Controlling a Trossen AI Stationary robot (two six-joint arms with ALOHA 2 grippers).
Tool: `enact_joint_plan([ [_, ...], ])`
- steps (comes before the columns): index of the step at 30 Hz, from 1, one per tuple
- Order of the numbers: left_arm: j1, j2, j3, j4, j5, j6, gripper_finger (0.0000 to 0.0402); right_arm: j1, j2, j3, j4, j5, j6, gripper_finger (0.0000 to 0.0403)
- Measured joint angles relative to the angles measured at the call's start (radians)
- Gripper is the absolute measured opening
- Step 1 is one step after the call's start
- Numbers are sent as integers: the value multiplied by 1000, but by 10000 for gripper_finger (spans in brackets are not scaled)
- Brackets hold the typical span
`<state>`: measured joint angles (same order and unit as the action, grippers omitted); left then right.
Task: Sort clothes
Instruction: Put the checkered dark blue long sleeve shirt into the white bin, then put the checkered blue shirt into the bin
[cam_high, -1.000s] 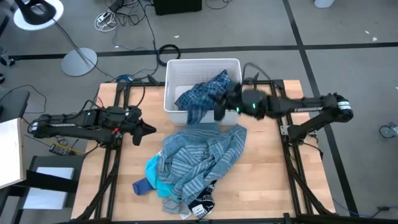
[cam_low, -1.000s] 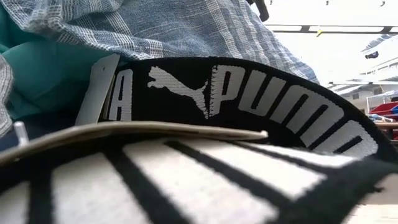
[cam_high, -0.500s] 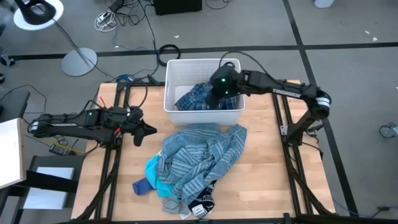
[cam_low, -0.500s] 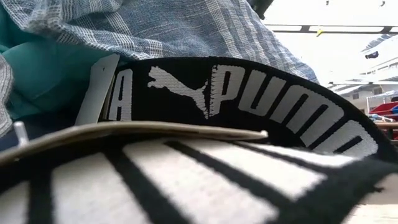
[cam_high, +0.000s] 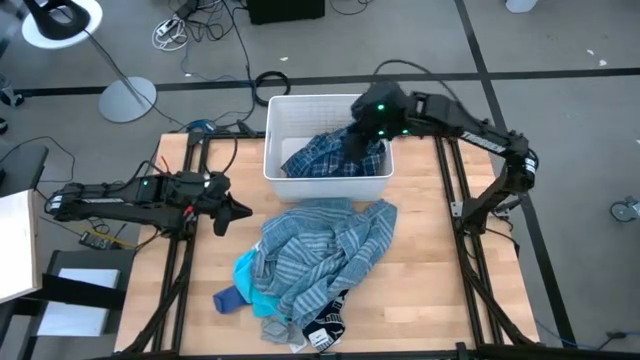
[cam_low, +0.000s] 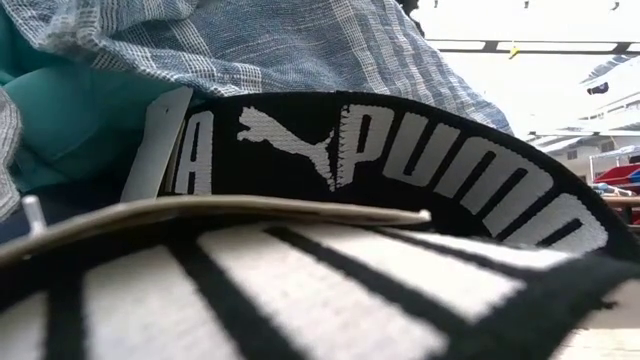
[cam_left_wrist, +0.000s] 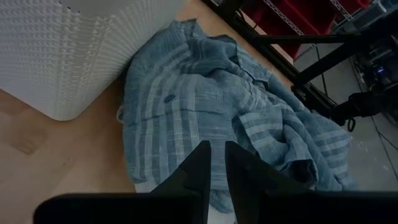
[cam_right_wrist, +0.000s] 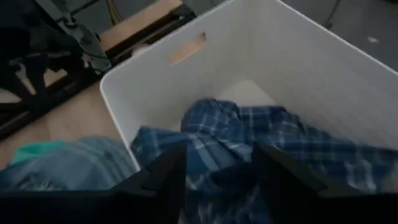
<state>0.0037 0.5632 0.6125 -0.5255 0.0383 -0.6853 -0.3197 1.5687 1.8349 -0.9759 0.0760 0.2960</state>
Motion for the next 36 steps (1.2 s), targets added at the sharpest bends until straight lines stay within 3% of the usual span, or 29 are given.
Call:
enact_joint_plan([
  [4, -24, 0, 0, 6, -10, -28, 53, 28, -51, 8, -126, 25, 17, 196],
  [9, -59, 0, 0, 8, -49, -59, 53, 42, -83, 9, -122, 205, 9, 192],
  [11, -71, 0, 0, 18, -56, -81, 53, 40, -83, 9, -118, 181, 20, 192],
  [14, -103, 1, 0, 33, -79, -105, 53, 64, -84, 9, -159, 58, 26, 192],
  [16, -134, 5, 0, 55, -127, -107, 53, 106, -84, 9, -211, -7, 25, 192],
  [20, -209, 5, 0, 123, -219, -106, 53, 242, -84, 8, -265, -19, 25, 187],
  [26, -307, 6, 0, 133, -291, -113, 53, 476, -70, -22, -245, 86, 25, 181],
  [31, -341, 6, 0, 133, -302, -131, 53, 582, -31, -164, -94, 132, 26, 178],
  [36, -347, 6, 0, 131, -290, -126, 53, 587, 56, -318, 184, 123, 51, 178],
])
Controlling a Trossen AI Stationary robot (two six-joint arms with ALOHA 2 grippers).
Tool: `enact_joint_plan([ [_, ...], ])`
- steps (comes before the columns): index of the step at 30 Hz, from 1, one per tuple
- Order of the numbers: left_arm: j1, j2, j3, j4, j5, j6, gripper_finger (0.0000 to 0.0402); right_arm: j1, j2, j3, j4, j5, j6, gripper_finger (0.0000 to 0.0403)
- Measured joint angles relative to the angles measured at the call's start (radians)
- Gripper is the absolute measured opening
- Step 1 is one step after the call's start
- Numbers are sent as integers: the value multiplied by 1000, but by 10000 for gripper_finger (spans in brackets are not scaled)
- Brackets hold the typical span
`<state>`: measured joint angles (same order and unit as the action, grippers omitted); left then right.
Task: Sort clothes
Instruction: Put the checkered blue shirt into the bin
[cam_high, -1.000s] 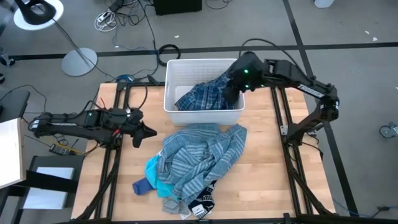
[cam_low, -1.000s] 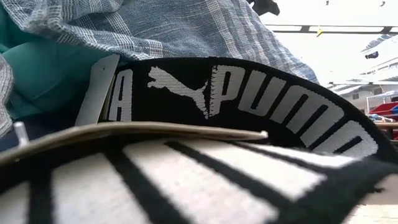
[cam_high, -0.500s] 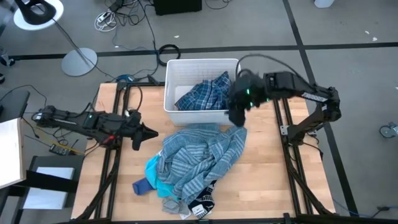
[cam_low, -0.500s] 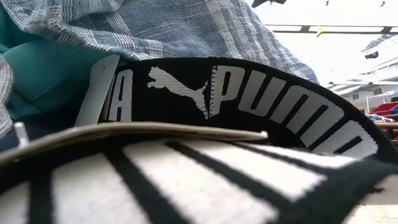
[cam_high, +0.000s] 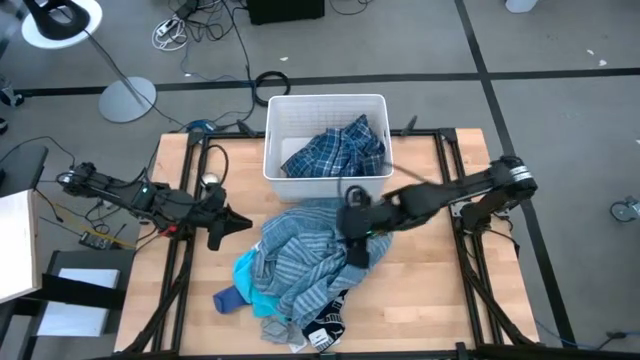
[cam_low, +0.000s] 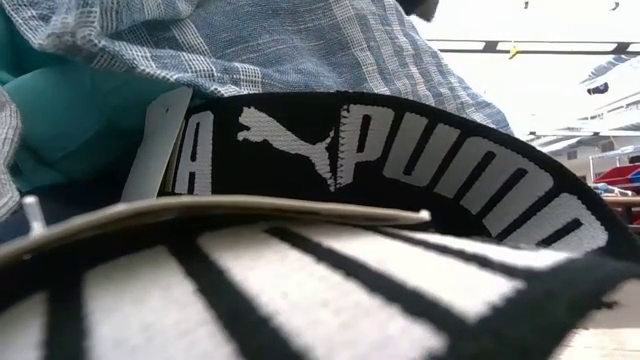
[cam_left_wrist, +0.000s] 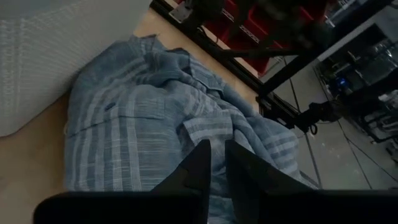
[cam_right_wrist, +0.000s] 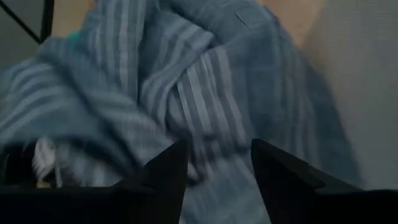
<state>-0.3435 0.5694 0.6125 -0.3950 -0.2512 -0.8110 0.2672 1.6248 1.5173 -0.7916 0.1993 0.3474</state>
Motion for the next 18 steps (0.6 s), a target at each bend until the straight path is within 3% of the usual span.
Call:
enact_joint_plan([
  [5, 0, -10, 0, -12, 38, 42, 53, -24, 116, -66, 216, -11, -8, 177],
  [13, 0, -84, 0, -144, 88, 47, 53, -53, 347, -72, 323, -101, 17, 174],
  [15, 0, -106, 0, -165, 97, 47, 53, -60, 382, -56, 325, -121, 83, 146],
  [18, 0, -130, 0, -188, 107, 48, 53, -69, 389, -32, 312, -142, 131, 52],
])
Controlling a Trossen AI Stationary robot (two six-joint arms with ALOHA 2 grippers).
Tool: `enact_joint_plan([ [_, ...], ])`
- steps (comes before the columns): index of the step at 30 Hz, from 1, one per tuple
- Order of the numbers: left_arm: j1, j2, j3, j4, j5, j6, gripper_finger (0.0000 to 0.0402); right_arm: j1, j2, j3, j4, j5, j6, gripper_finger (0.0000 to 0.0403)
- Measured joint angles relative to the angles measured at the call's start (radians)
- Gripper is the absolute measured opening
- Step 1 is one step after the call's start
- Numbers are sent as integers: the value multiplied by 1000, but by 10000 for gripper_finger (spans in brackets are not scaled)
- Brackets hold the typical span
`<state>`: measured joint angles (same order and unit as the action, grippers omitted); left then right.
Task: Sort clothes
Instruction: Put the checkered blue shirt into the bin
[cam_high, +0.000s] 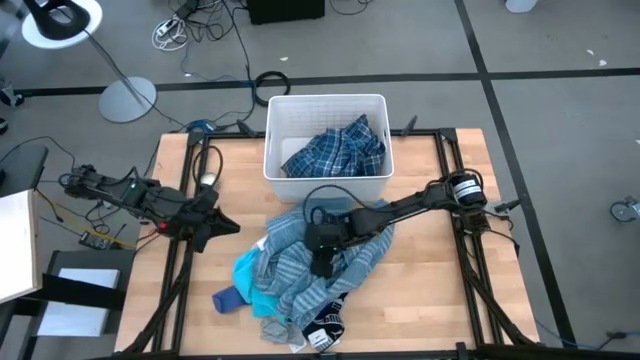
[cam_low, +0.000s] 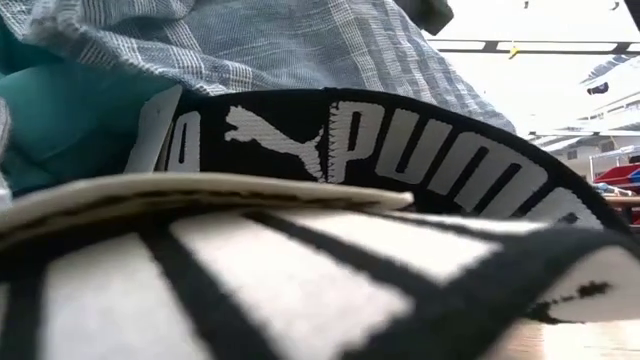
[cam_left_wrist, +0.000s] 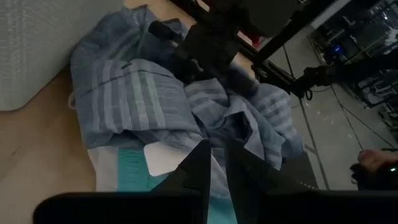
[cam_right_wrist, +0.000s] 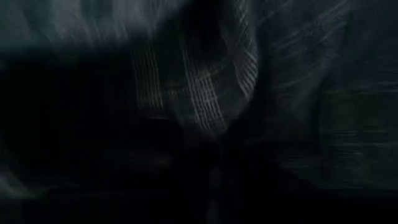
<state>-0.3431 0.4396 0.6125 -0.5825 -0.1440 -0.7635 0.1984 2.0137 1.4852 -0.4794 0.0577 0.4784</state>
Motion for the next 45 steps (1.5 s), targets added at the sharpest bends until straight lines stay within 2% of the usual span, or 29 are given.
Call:
enact_joint_plan([
  [2, 0, -12, 0, -13, 0, 3, 53, -8, -18, 24, -27, -2, -1, 21],
  [5, 0, -25, 0, -43, 0, 12, 53, -21, -76, 100, -86, 31, -7, 18],
  [13, 2, -24, 0, -73, -14, 49, 53, -67, -180, 420, -281, 178, -162, 14],
  [21, 2, -23, 0, -76, -73, 53, 53, -180, -162, 740, -247, 219, -369, 14],
  [23, 2, -24, 0, -75, -81, 53, 53, -216, -152, 793, -174, 224, -409, 14],
  [32, 2, -22, 0, -76, -143, 48, 53, -409, -153, 851, 291, 227, -604, 14],
  [38, 2, -22, 0, -79, -171, 28, 53, -577, -153, 853, 535, 227, -622, 14],
  [41, 2, -22, 0, -91, -177, 20, 53, -648, -155, 854, 495, 230, -573, 15],
  [43, 2, -22, 0, -96, -177, 11, 53, -674, -155, 854, 378, 211, -463, 13],
  [45, 2, -22, 0, -96, -179, 2, 53, -677, -153, 853, 228, 135, -376, 13],
])
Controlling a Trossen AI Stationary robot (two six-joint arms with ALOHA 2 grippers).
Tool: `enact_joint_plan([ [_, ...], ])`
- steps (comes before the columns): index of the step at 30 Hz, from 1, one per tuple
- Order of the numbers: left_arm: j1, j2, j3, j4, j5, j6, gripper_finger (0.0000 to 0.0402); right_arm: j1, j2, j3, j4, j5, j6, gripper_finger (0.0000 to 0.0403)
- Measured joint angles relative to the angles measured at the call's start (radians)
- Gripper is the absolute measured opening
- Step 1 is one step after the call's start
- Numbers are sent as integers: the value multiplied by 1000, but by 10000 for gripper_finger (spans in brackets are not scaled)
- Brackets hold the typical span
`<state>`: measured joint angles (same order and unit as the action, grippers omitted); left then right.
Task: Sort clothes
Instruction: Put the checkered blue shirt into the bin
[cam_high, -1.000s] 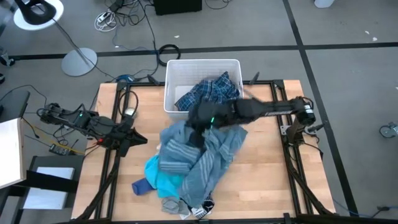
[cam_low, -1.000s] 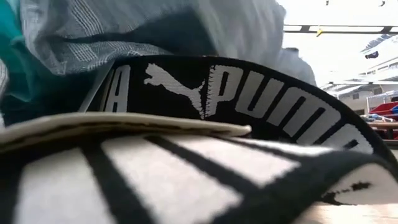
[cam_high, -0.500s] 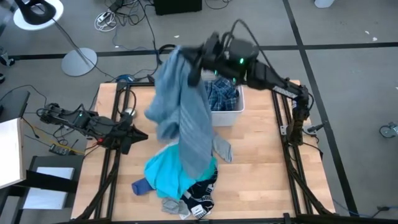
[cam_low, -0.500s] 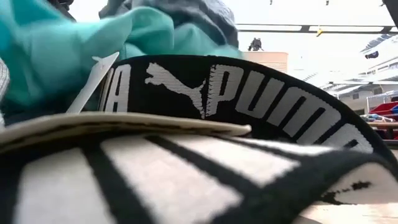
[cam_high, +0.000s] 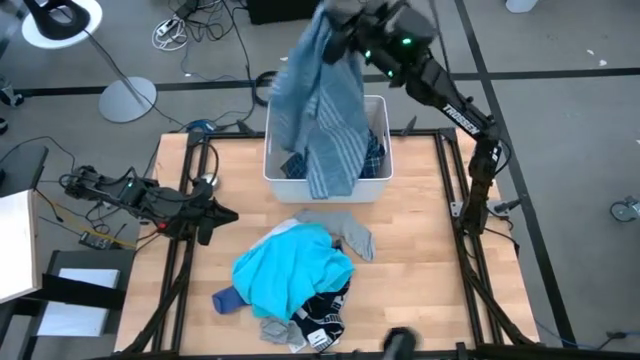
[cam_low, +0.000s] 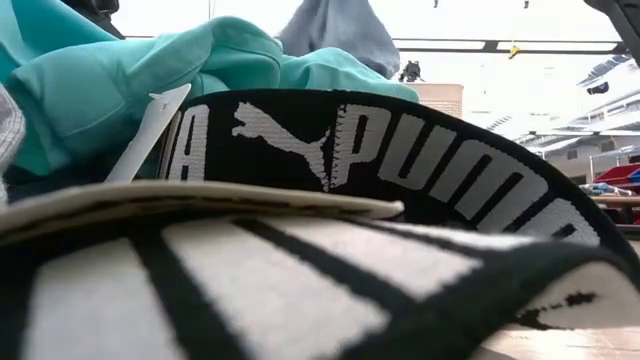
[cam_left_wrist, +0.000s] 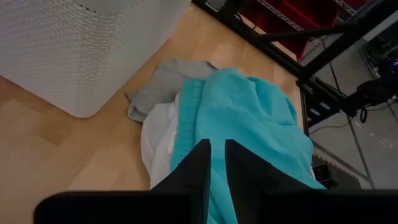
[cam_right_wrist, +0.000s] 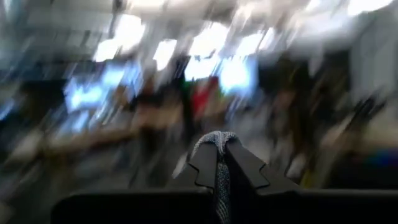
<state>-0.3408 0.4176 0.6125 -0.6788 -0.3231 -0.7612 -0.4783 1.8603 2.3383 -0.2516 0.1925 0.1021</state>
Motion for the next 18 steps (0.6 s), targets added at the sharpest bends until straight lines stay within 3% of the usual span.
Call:
enact_joint_plan([
  [3, 0, 0, 0, -1, -6, -3, 53, 38, 0, -8, -276, -77, 44, 13],
  [7, 0, 0, 0, -2, -16, -3, 53, 118, 2, -84, -547, -84, 61, 13],
  [12, 0, 0, 0, -2, -36, -3, 53, 194, 5, -305, -505, -86, 140, 28],
  [18, 0, 0, 0, -1, -46, -3, 53, 188, 8, -598, -352, -86, 282, 69],
])
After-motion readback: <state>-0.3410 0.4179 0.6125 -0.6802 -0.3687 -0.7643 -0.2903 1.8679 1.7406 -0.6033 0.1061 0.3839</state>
